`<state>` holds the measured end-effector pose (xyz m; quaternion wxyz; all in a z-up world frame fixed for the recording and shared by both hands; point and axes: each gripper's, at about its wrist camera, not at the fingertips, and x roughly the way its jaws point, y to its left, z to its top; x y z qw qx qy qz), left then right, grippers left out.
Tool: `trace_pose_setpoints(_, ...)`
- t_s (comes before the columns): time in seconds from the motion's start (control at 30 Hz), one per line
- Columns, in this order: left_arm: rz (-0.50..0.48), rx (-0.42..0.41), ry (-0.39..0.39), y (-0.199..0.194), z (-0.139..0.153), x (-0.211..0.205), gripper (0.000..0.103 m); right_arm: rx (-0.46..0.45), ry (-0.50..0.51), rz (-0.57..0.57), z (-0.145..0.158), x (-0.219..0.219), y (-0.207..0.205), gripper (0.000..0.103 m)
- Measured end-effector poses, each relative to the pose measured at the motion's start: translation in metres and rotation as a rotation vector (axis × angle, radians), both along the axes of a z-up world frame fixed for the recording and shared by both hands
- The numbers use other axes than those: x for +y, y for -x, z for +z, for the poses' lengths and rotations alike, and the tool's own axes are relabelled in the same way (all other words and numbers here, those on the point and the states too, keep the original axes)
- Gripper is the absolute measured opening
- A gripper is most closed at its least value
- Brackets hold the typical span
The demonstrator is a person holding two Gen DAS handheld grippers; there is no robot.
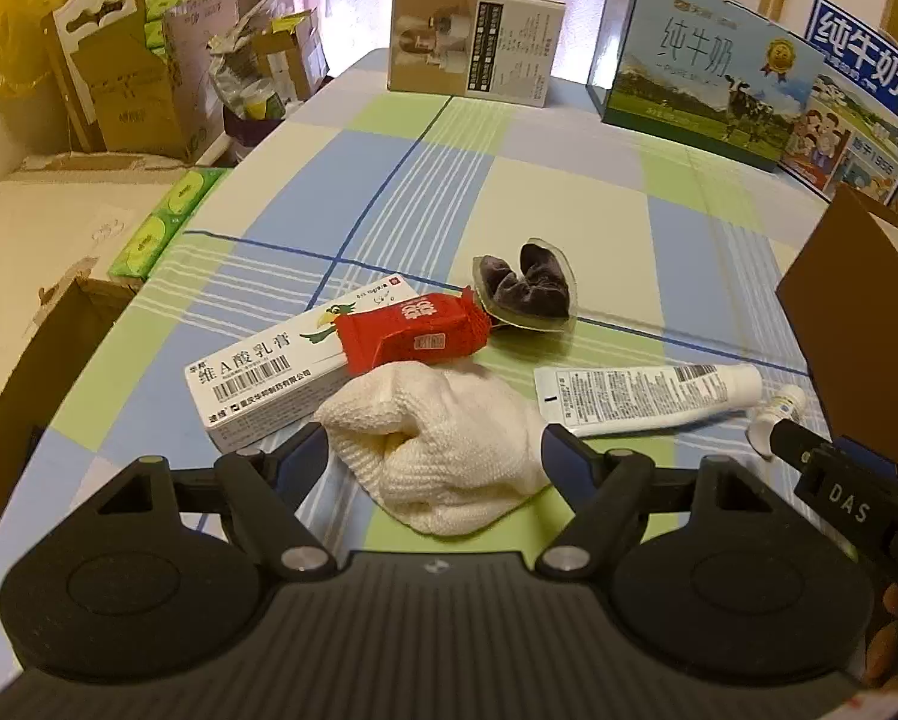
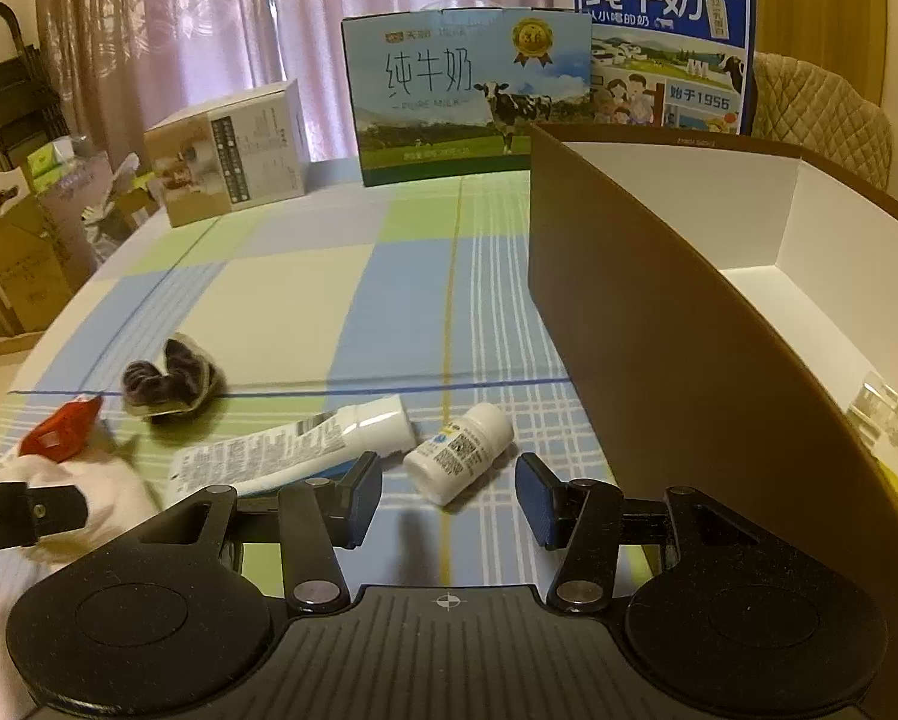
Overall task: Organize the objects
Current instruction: 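Move the left tool to the white towel while the right tool approaches the white pill bottle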
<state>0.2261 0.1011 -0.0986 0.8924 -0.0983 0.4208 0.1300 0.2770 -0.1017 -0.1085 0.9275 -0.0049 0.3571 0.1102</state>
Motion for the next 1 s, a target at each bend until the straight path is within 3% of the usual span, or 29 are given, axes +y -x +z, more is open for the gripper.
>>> trace_pose_setpoints(0.3, 0.018, 0.005, -0.006, -0.008, -0.009, 0.002, 0.075, 0.010, 0.037, -0.009, -0.015, 0.007, -0.021, 0.046)
trace_pose_setpoints(0.43, 0.021, -0.001, -0.006, -0.007, -0.009, 0.003, 0.075, 0.022, 0.043, 0.013, -0.018, 0.005, -0.021, 0.034)
trace_pose_setpoints(0.9, 0.066, 0.011, 0.048, -0.009, -0.022, 0.012, 0.079, 0.052, 0.054, 0.086, -0.013, -0.010, -0.002, 0.034)
trace_pose_setpoints(1.0, 0.064, 0.007, 0.068, -0.009, -0.024, 0.014, 0.073, 0.067, 0.045, 0.103, -0.012, -0.012, 0.002, 0.034)
